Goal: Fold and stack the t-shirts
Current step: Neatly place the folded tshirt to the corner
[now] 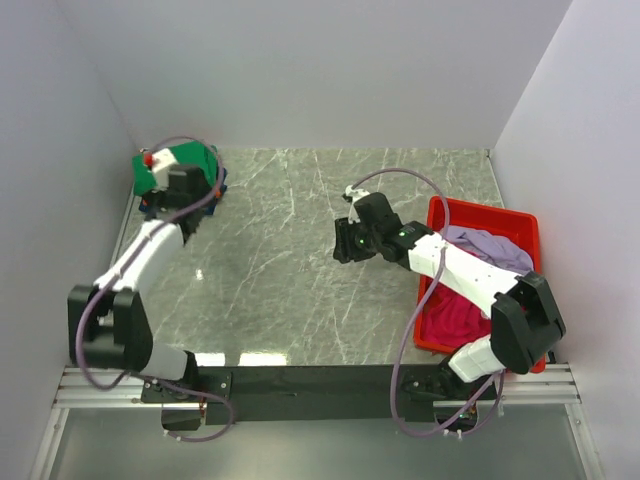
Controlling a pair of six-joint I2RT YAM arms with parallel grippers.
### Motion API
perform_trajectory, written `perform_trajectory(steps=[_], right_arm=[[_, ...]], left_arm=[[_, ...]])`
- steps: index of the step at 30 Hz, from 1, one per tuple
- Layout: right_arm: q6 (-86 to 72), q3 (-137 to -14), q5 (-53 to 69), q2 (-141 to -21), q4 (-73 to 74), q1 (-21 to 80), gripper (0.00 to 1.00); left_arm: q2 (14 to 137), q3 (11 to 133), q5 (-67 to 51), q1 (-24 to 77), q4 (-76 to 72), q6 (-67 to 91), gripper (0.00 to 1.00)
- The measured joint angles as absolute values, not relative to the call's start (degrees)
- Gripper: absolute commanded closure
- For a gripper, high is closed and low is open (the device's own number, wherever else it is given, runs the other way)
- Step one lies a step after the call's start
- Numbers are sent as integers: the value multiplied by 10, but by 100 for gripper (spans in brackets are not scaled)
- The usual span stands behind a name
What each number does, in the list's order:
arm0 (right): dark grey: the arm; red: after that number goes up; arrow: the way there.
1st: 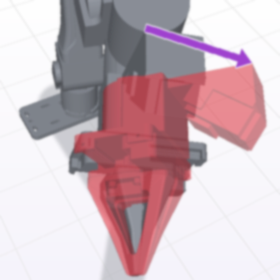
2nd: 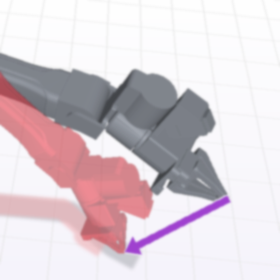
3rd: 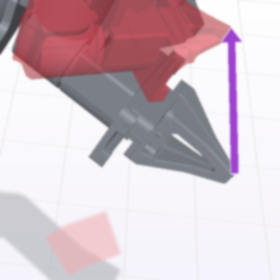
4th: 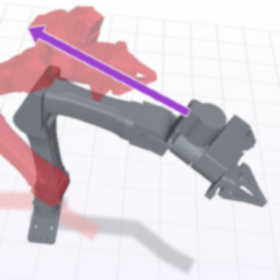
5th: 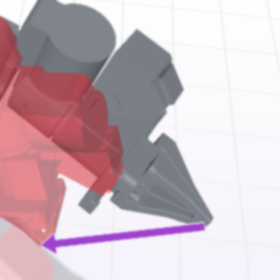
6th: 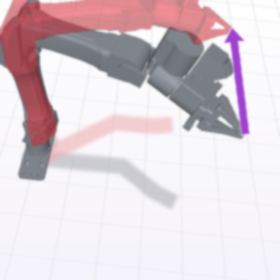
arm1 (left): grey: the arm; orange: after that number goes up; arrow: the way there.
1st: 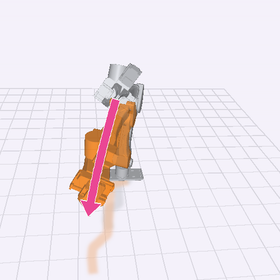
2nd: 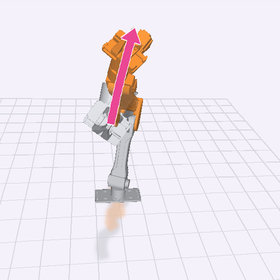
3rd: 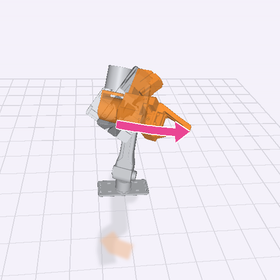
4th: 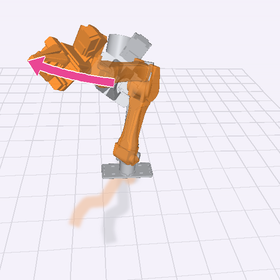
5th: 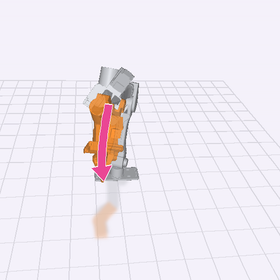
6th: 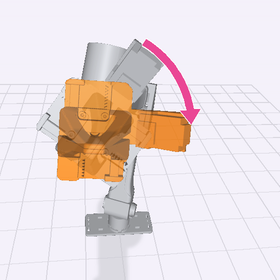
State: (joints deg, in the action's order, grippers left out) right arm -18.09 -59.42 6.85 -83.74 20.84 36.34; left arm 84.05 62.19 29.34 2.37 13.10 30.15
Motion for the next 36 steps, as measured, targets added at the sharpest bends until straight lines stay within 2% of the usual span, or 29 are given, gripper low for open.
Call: perform_trajectory(steps=[8,13,21,36], right_arm=[[-181,-569,36,-780,210,354,49],[-179,-549,13,-722,205,354,47],[-179,-517,-10,-640,192,353,44],[-179,-512,-20,-627,189,352,44]], left_arm=[[678,505,299,222,132,336,1],[594,447,259,294,135,354,1],[552,436,207,315,153,356,1],[482,436,193,322,188,356,1]])
